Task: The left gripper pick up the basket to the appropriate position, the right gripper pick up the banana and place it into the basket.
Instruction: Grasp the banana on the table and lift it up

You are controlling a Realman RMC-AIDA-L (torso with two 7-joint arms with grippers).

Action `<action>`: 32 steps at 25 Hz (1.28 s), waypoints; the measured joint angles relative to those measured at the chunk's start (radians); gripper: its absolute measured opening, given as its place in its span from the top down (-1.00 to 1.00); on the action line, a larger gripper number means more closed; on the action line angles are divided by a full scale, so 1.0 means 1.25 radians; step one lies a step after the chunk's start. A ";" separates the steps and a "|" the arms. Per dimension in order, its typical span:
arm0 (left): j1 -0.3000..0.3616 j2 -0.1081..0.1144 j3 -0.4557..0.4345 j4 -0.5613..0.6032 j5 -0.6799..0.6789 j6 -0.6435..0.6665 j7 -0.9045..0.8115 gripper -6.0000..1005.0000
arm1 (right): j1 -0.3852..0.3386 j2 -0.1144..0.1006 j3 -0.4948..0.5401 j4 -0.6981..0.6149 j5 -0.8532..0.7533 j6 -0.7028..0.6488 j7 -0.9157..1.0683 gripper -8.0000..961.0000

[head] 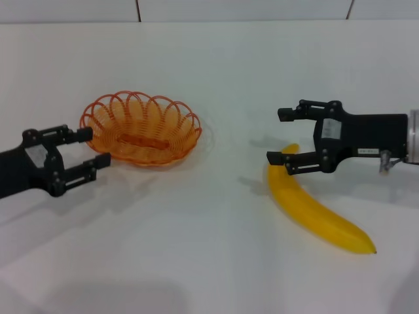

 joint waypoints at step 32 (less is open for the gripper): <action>0.039 0.001 0.010 -0.035 -0.006 -0.059 0.019 -0.19 | -0.108 0.005 -0.337 -0.462 -0.309 0.010 0.572 -0.84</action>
